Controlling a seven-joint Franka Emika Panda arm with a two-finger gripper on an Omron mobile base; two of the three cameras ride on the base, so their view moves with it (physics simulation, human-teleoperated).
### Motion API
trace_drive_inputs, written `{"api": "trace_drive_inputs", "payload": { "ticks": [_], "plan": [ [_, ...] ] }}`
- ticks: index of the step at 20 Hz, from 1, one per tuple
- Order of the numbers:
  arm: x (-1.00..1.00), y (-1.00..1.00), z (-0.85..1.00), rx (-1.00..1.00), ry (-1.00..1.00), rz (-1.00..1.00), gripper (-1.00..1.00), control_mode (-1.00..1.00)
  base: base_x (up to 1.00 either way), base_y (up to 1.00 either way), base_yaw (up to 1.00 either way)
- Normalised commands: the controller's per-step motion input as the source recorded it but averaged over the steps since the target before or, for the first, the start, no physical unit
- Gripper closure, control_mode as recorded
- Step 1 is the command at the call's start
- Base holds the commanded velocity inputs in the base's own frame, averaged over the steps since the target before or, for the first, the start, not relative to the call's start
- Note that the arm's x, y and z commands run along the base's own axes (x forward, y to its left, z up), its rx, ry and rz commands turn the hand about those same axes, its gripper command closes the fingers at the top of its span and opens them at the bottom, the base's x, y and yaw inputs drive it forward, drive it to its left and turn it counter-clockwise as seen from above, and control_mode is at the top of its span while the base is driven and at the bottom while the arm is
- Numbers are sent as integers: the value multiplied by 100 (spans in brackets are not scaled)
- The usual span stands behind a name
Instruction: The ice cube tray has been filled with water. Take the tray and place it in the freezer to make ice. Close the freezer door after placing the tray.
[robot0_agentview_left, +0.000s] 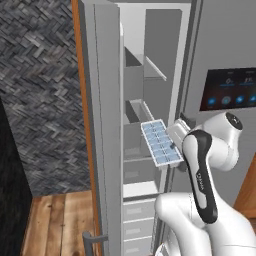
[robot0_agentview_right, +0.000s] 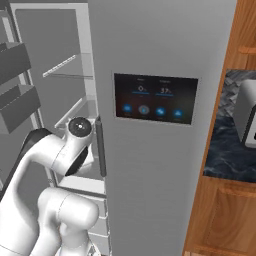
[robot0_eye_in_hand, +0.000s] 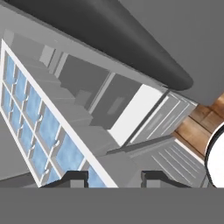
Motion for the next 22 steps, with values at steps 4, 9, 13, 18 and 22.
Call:
{"api": "trace_drive_inputs", "payload": {
  "ticks": [4,9,13,18,22],
  "plan": [
    [0,20,0,0,0,0,100,-100,0,0,0],
    [0,33,0,0,-2,0,100,-100,0,0,0],
    [8,43,0,0,-4,0,100,-100,0,0,0],
    [38,23,0,0,-4,-5,100,-100,0,0,0],
    [55,3,0,0,-2,-10,100,-100,0,0,0]
  ]
}}
